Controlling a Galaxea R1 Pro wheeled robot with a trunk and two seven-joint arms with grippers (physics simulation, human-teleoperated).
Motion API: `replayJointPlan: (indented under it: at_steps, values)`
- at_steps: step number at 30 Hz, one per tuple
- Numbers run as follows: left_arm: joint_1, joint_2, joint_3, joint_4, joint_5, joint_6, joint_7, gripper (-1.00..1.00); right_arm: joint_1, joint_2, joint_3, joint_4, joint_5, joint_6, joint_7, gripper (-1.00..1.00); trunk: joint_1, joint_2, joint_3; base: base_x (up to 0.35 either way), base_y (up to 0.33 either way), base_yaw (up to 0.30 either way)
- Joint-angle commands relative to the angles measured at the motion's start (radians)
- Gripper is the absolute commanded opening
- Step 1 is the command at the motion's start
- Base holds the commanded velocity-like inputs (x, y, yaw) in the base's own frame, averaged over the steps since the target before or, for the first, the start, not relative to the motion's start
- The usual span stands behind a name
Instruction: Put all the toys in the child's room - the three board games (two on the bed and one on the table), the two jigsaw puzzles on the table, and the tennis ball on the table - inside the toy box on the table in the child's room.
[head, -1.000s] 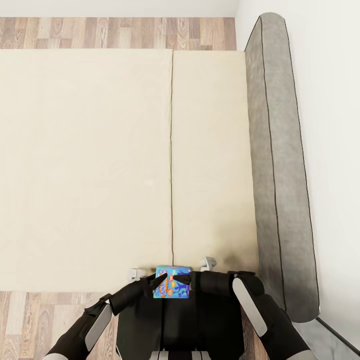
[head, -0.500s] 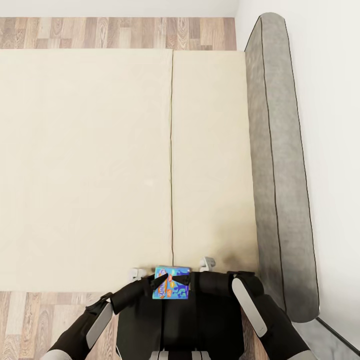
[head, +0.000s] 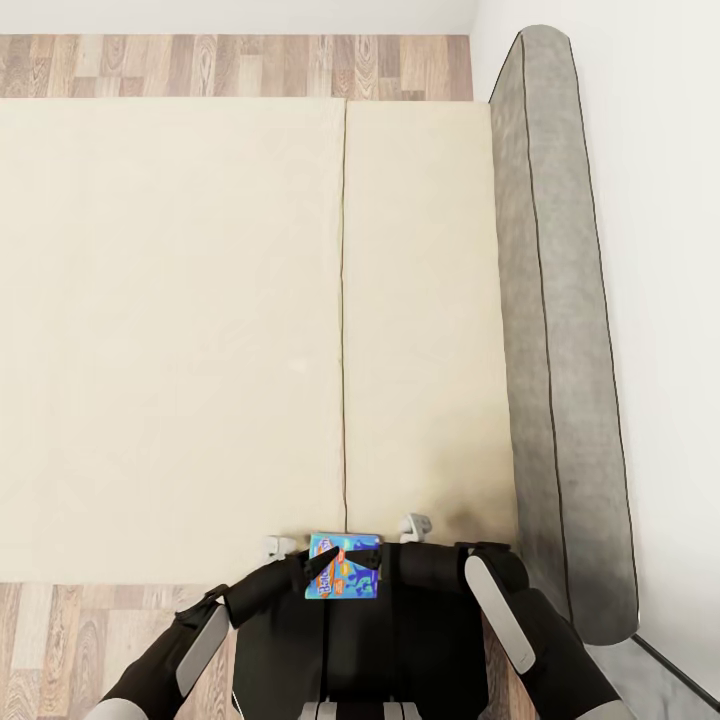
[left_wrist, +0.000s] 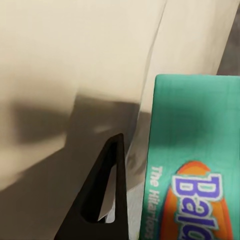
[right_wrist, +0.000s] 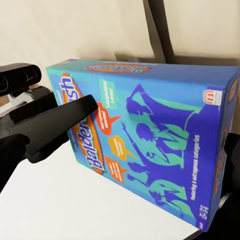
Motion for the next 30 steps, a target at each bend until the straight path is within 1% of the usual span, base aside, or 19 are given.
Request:
replayJointPlan:
  at_steps: [1,30]
  values:
    - [0.000,0.001,-0.006,0.002,-0.004,0.008,0.069,-1.00,0.000,0.000,0.001,-0.001,-0.030,0.010,0.006,1.00,0.000,-0.001,-0.001,0.000,0.000,0.000]
    - [0.000,0.003,-0.006,0.003,-0.004,0.011,0.068,-1.00,-0.001,-0.008,-0.005,-0.001,-0.032,0.010,0.006,1.00,0.000,-0.001,-0.001,0.000,0.000,0.000]
